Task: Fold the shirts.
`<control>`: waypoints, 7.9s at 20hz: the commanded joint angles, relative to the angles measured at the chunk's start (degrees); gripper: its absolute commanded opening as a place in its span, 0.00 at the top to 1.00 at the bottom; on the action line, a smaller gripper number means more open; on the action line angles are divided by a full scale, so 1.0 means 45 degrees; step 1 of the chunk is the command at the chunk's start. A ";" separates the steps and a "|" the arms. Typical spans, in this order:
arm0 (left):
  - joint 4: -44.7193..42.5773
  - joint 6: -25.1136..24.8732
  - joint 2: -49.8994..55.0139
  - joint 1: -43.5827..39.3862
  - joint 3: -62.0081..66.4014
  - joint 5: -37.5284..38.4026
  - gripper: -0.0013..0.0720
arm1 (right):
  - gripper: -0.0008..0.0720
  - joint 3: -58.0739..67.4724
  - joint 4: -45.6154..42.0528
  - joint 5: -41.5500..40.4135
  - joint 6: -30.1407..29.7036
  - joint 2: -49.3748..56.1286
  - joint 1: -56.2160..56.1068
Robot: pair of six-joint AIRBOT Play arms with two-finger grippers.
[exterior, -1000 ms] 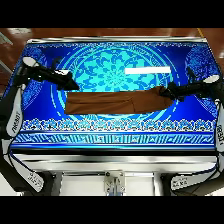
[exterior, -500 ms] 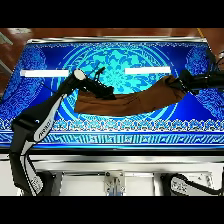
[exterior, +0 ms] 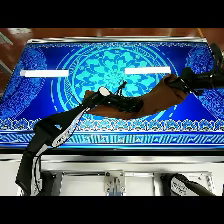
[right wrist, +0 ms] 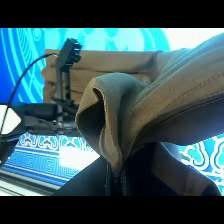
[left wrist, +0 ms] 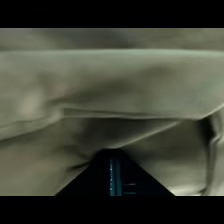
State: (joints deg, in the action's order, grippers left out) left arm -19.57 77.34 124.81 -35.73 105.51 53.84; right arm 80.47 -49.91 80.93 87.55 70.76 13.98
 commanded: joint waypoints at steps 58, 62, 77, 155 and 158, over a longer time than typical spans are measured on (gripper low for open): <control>-0.5756 -0.0034 -1.0841 1.1419 0.0000 0.4964 0.93 | 0.91 0.1379 0.3808 -0.2599 -0.2453 0.7111 -0.4517; -0.5756 -0.0039 -1.0841 1.1419 0.0000 0.5071 0.93 | 0.91 0.4605 0.1928 -0.1647 0.0121 0.5314 -0.3614; -0.5756 -0.0087 -1.0836 1.1293 0.0000 0.6193 0.93 | 0.91 0.8121 -0.1205 0.2516 0.1860 0.4056 0.0602; -1.3828 0.2370 -0.6776 0.4833 -0.0559 0.6921 0.01 | 0.03 -0.0423 -0.6275 -0.0073 0.0636 0.0520 -0.1991; -1.3833 0.2361 -0.6776 0.4838 -0.0559 0.6902 0.01 | 0.03 -0.0423 -0.6275 -0.0078 0.0636 0.0520 -0.1991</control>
State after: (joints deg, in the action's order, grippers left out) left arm -81.82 87.72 94.28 -13.96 103.07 85.32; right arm 78.50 -78.11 80.49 90.35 73.03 5.28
